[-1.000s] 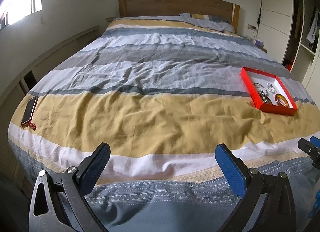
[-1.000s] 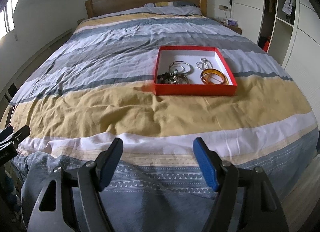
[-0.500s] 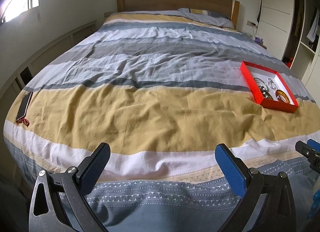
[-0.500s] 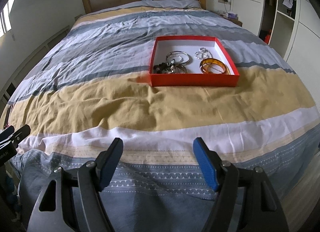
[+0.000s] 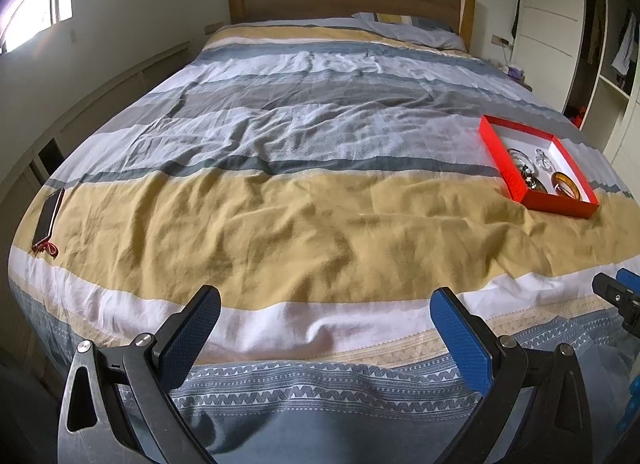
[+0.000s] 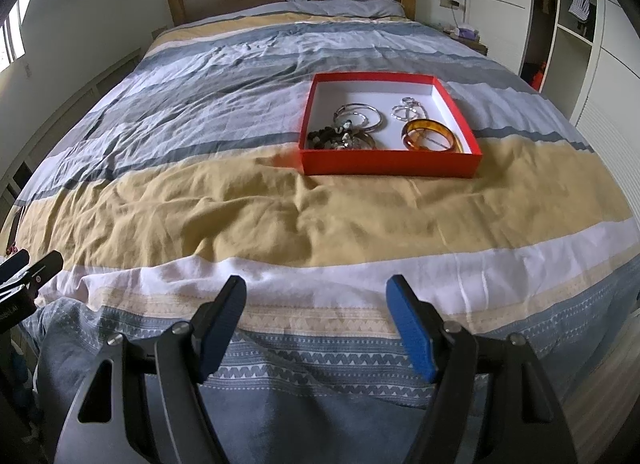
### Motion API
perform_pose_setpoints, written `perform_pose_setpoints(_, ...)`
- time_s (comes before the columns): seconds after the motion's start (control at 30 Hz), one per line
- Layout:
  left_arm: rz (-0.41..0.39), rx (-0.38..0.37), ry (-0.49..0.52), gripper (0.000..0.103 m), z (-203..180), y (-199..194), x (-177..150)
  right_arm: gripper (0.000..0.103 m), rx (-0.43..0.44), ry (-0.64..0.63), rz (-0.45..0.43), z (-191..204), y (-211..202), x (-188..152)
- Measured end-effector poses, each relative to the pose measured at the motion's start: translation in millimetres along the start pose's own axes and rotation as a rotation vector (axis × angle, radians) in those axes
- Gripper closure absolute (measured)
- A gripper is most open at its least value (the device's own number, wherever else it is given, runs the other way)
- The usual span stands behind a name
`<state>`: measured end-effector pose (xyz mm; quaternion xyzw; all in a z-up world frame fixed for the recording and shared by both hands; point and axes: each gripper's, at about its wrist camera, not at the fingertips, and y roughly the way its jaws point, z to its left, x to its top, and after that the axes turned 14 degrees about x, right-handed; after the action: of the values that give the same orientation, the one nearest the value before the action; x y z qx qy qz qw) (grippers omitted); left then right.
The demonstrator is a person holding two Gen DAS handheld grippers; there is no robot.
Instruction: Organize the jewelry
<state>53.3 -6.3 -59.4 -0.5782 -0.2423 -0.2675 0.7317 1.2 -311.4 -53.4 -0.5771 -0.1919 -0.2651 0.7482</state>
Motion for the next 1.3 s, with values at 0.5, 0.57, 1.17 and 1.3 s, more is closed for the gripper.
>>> perform_pose_setpoints(0.5,-0.003,0.042,0.012,0.001,0.5,-0.7,-0.8,0.032,-0.004,0.01,-0.005,-5.9,-1.0,0.6)
perform_pose_setpoints(0.57,-0.002,0.045,0.014,0.001,1.0,-0.6,-0.9,0.032,-0.006,0.012,-0.006,-7.8,-1.7,0.8)
perform_pose_setpoints(1.17,0.004,0.041,0.015,0.001,-0.2,0.6,-1.8,0.032,-0.017,0.014,0.01,-11.6,1.2,-3.4)
perform_pose_setpoints(1.3,0.003,0.037,0.014,0.001,1.3,0.4,-2.5,0.032,-0.023,0.013,0.018,-11.5,2.7,-4.0)
